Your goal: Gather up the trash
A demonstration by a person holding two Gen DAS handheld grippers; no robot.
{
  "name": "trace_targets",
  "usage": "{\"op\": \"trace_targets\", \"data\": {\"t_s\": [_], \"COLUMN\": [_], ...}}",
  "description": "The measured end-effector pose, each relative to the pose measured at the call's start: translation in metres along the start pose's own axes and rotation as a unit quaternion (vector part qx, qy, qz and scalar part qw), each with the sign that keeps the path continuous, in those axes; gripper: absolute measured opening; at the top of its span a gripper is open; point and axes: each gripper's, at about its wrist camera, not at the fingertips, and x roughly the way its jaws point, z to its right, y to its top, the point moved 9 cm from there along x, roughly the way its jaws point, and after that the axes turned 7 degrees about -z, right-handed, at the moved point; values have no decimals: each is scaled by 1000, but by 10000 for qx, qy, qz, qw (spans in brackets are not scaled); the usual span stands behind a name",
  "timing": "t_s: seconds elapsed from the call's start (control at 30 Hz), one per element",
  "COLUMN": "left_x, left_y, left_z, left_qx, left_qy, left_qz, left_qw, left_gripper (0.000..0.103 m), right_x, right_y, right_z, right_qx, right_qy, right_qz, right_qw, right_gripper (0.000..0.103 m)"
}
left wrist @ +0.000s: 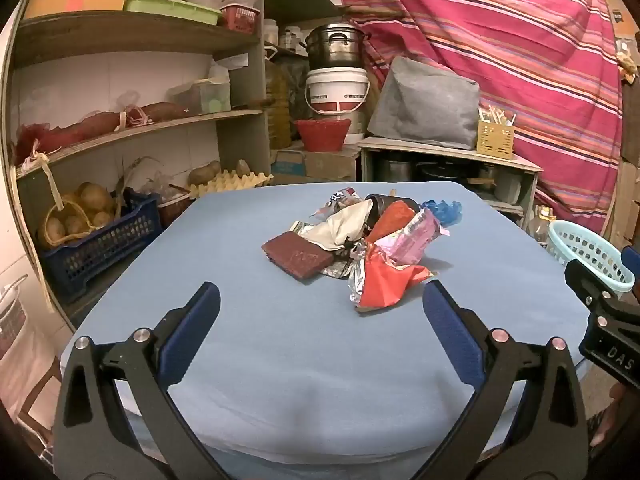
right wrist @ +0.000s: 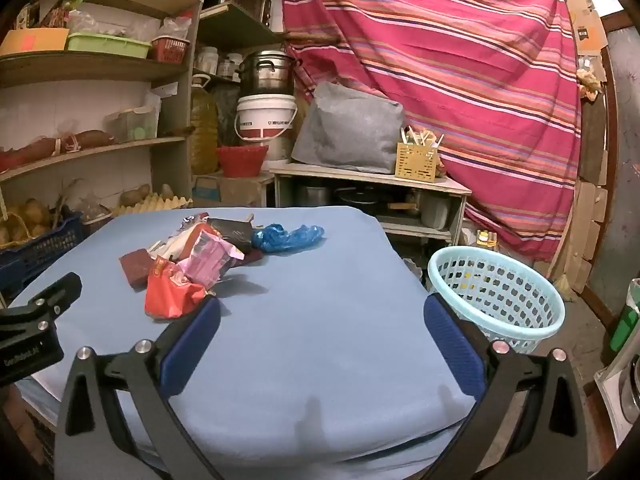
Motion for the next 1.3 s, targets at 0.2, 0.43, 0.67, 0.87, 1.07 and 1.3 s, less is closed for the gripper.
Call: {"op": "trace_targets", "data": {"t_s": [0.2,0.43,0.67,0.87,1.07,1.3], "left_x": [3,-1,-1,0,0,0], "left_y": [0,0,0,0,0,0], "left_z": [0,0,0,0,0,-1], "left_qx": [-13,-3,-25,-31,-32,-36], "left_qy": [23,6,-28,-21,-25,-29], "left_qz": [-19,39,13,3,6,10], "left_qw": [10000,10000,10000,10000,10000,10000], "left_gripper": [98,98,98,98,98,98], "right_x": [0,-1,-2,0,0,0], "right_y": [0,1,2,2,1,1], "right_z": [0,0,1,1,1,0], "right_qx": [4,-8,-11,3,-6,-8], "right_qy": [11,1,-10,-11,-10,-16], "right_qz": [-5,23,34,26,28,32], "right_qw": [10000,10000,10000,10000,10000,10000], "right_gripper": [99,99,99,99,99,99]}}
